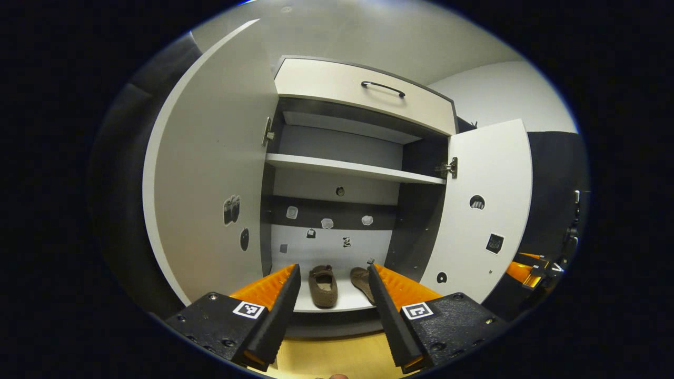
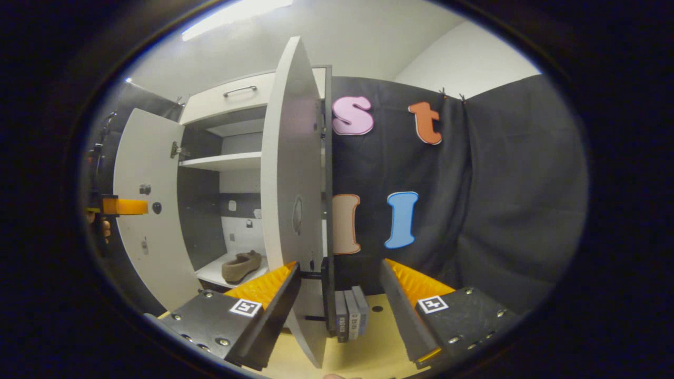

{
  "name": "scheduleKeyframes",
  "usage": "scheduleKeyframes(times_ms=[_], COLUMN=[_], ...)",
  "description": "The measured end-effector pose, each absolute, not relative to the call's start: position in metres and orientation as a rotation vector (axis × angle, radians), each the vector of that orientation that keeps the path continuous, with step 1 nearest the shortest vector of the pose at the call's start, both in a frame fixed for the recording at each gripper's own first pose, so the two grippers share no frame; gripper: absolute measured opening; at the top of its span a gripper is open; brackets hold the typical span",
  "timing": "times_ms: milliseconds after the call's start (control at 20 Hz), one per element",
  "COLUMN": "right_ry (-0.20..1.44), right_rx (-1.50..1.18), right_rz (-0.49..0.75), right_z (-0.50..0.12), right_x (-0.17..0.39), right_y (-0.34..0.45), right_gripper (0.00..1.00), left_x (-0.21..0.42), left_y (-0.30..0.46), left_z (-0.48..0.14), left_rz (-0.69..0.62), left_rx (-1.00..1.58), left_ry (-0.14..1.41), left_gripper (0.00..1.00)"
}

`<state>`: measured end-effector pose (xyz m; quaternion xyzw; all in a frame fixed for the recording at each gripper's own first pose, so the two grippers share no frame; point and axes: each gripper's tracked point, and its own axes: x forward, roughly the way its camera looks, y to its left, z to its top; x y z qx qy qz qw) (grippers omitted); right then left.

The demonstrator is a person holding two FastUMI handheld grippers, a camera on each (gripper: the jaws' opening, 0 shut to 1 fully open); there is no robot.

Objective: Grab one shoe with the right hand and put it into the shoe cabinet, grab the other shoe with the left hand and put it into the shoe cabinet; then close the right door with the right hand and the left door with the left hand.

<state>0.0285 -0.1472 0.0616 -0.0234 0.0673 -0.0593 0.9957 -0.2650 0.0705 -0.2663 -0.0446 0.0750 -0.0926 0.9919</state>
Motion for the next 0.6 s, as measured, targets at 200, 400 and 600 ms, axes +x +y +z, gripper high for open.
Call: scheduleKeyframes(times_ms=[200, 400, 600], right_ry=[0.143, 0.152, 0.177], right_rx=[-0.028, -0.03, 0.009], right_rz=[-0.006, 0.07, 0.154], right_z=[0.055, 0.047, 0.037], right_x=[0.043, 0.062, 0.077], right_y=[-0.109, -0.075, -0.045], right_gripper=[0.89, 0.88, 0.92], left_x=[-0.275, -0.289, -0.302], left_y=[0.075, 0.092, 0.11], left_z=[-0.266, -0.266, -0.256], left_rz=[-0.177, -0.152, -0.113], left_rx=[-0.106, -0.098, -0.087], left_ry=[0.15, 0.159, 0.136], left_gripper=[0.8, 0.8, 0.8])
